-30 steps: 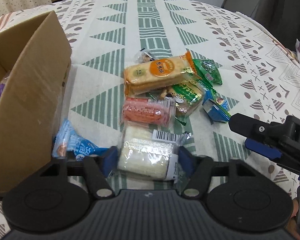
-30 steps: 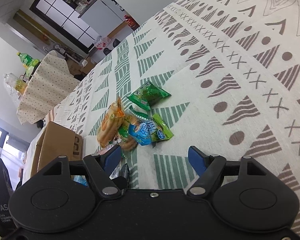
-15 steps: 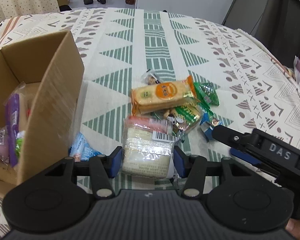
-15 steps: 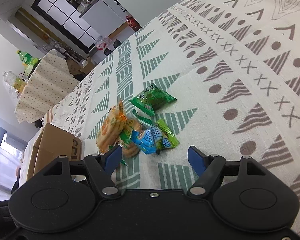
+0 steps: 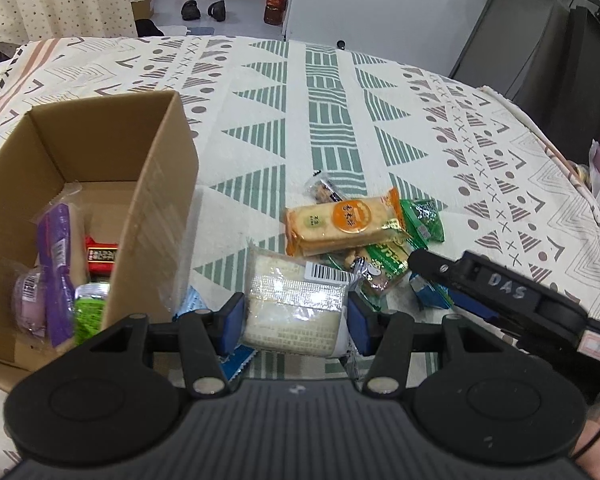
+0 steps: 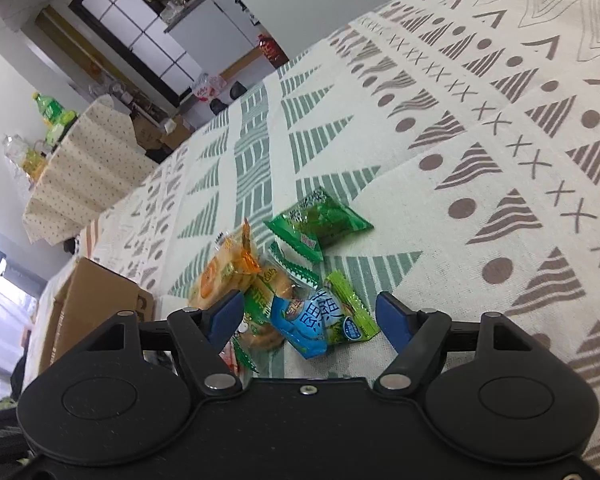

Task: Organize snacks
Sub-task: 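Grasp the white cake package with the left tool while the right tool grasps a blue-green packet, then carry the white package with the left tool while the right tool carries the blue packet to the box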

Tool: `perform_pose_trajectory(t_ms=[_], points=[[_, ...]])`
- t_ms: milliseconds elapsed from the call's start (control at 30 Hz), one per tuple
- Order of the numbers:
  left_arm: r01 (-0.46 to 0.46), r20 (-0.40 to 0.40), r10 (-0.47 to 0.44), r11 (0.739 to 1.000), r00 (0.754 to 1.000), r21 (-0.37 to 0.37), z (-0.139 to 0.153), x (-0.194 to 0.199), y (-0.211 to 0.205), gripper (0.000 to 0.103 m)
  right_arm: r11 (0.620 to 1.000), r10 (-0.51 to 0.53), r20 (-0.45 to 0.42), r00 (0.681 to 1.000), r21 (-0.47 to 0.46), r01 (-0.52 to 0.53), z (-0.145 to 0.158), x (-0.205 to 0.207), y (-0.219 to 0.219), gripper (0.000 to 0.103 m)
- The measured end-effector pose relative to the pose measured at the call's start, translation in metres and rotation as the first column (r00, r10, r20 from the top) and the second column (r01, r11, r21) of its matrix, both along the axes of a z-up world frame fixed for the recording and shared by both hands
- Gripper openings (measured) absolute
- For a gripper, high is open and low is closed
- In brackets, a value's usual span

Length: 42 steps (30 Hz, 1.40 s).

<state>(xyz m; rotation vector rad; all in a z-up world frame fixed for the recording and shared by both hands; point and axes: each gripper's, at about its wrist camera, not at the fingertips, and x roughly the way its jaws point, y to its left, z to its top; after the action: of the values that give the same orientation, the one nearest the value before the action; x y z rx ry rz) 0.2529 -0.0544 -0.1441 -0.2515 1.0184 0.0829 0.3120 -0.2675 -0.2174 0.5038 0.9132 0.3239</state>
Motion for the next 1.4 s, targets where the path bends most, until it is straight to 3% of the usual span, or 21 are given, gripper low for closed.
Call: perform_pose_trajectory(t_ms=[33, 67, 367, 800, 1400], points=[[-0.001, 0.002, 0.001, 1.000, 1.000, -0.001, 0.001, -0.001, 0.001, 0.052, 1.000, 0.005, 0.000, 1.000, -0.011, -0.005, -0.001, 0.000, 0.001, 0.057], [-0.002, 0.005, 0.002, 1.000, 1.000, -0.002, 0.003, -0.001, 0.001, 0.052, 1.000, 0.013, -0.004, 1.000, -0.018, -0.014, -0.001, -0.001, 0.002, 0.043], [-0.008, 0.044, 0.008, 1.000, 0.999, -0.007, 0.021, -0.013, 0.010, 0.052, 0.999, 0.026, 0.009, 1.000, -0.027, -0.026, 0.012, -0.018, 0.001, 0.028], [-0.022, 0.108, 0.024, 1.000, 0.994, -0.022, 0.056, -0.043, 0.029, 0.052, 0.999, 0.044, 0.096, 0.994, -0.021, -0.042, 0.057, -0.051, 0.009, 0.027], [-0.106, 0.171, 0.113, 0.993, 0.979, -0.050, 0.089, -0.082, 0.083, 0.052, 0.996, 0.089, 0.173, 0.981, -0.023, -0.086, 0.102, -0.087, 0.057, 0.027]])
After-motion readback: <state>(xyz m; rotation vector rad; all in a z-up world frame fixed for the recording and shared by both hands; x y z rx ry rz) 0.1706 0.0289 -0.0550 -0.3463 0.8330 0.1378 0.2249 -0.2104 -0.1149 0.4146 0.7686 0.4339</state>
